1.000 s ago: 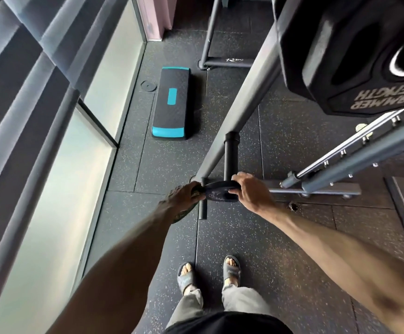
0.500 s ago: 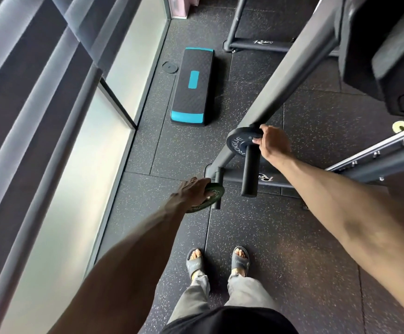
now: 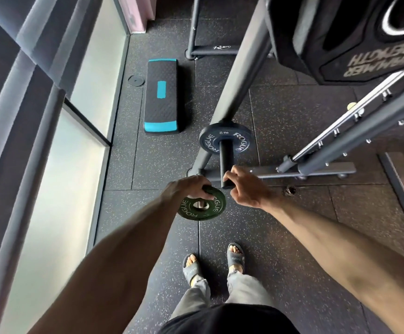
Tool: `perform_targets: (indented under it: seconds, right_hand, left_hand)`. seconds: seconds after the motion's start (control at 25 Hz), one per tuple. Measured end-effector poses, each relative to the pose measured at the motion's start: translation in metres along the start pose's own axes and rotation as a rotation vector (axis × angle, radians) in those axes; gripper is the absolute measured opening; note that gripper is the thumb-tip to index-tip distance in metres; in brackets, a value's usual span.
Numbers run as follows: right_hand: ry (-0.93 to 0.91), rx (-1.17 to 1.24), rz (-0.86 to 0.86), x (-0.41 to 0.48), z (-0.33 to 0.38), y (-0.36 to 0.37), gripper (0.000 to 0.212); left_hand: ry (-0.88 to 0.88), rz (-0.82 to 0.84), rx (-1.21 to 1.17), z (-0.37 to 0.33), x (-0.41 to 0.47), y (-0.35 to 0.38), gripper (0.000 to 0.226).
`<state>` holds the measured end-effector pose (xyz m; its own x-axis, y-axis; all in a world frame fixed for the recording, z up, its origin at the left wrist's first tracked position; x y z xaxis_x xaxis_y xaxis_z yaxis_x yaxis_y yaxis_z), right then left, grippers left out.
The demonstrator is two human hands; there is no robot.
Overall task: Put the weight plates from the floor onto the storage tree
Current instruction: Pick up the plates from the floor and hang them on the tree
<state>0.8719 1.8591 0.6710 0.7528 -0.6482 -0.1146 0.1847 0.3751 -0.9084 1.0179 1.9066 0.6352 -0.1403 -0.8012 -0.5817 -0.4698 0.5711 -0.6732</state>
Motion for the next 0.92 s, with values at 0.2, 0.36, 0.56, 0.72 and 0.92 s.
perform_targets:
  seconds: [0.2,0.36,0.56,0.72,0.92]
  right_hand:
    - [0.065,0.118,0.152,-0.015,0.012,0.010,0.024]
    - [0.209,0.194,0.084,-0.015,-0.011,0.001,0.031]
    - [0.162,0.008,0.042,-0.017,-0.020,-0.014,0.028]
    - [0.110,-0.166,0.023,-0.016,-0.019,-0.020,0.016]
    - [0.079,-0.303,-0.078,0.011,-0.015,-0.035,0.018]
  left_hand:
    - [0.013,-0.011,-0.081,-0.019,0.002,-0.016,0.042]
    - [0.062,-0.041,-0.058,-0.041,0.009,-0.026,0.038]
    - [0.134,-0.229,0.116,-0.064,0.014,-0.032,0.035]
    - [0.186,-0.363,0.310,-0.079,0.013,-0.037,0.036]
    - [0.112,-0.482,0.463,-0.076,0.021,-0.055,0.020]
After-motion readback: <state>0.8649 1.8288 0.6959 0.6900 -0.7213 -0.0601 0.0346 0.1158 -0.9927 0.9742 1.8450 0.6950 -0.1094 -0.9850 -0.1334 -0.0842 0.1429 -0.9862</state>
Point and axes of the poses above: each hand's wrist, its own x-axis towards the middle knuckle, its own y-axis out of the palm, z = x × y, the point moved 7 cm from there along x, towards the middle knuckle, and after that the axes turned 7 degrees about -z, right-handed, at the moved point
